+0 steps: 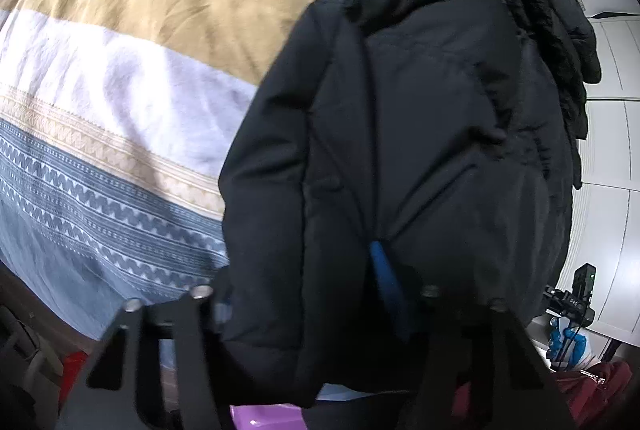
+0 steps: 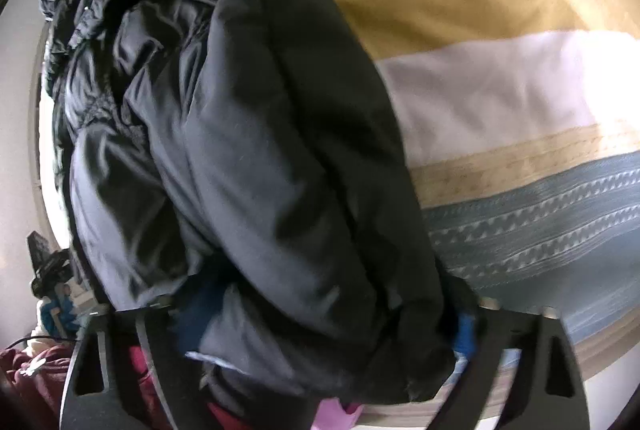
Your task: Fold large clothes
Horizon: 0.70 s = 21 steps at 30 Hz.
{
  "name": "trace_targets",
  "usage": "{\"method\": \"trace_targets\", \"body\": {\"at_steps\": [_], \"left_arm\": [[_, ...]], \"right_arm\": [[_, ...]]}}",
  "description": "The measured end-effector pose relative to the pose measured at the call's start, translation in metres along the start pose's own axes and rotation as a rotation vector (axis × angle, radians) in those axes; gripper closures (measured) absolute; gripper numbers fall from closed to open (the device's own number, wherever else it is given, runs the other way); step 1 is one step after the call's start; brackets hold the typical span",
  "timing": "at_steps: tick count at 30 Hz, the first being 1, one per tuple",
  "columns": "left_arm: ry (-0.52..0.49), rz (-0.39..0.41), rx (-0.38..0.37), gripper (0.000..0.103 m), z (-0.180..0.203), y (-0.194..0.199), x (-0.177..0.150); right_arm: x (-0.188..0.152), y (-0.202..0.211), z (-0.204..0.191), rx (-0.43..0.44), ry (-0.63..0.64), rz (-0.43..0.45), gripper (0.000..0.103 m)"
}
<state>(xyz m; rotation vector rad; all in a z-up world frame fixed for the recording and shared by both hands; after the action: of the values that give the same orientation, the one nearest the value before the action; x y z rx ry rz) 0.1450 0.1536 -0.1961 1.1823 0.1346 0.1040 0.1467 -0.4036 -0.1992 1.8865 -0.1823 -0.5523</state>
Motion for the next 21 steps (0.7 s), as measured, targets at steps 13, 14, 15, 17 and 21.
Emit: {"method": "trace_targets", "body": {"at_steps": [13, 14, 15, 17, 21], "left_arm": [[-0.044, 0.028, -0.004, 0.093, 0.060, 0.032, -0.009], [-0.040, 0.053, -0.018, 0.094, 0.066, 0.042, -0.006], [-0.033, 0.073, -0.033, 0.094, 0.068, 0.051, 0.002], [-0.017, 0.130, -0.071, 0.095, 0.077, 0.071, 0.013], [0.006, 0.233, -0.128, 0.095, 0.086, 0.106, 0.046]], "right_arm": [[-0.020, 0.052, -0.044, 0.080, 0.127, 0.016, 0.094], [-0.017, 0.060, -0.050, 0.090, 0.133, 0.031, 0.094], [-0.011, 0.068, -0.057, 0.102, 0.139, 0.051, 0.095], [-0.004, 0.091, -0.065, 0.132, 0.147, 0.103, 0.095], [0.020, 0.130, -0.094, 0.166, 0.176, 0.199, 0.095]]}}
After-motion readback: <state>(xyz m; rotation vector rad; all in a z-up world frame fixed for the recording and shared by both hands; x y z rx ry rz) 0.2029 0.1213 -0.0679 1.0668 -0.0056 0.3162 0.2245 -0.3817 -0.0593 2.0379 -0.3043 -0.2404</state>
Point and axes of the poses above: each gripper's, at about its wrist camera, not at the fingertips, and y roughly against the way its jaws point, z to its right, x to its top, the point moved 7 cm from there along -y, roughly the way its jaws point, and after that the axes turned 9 degrees about -y, right-handed, at the moved point
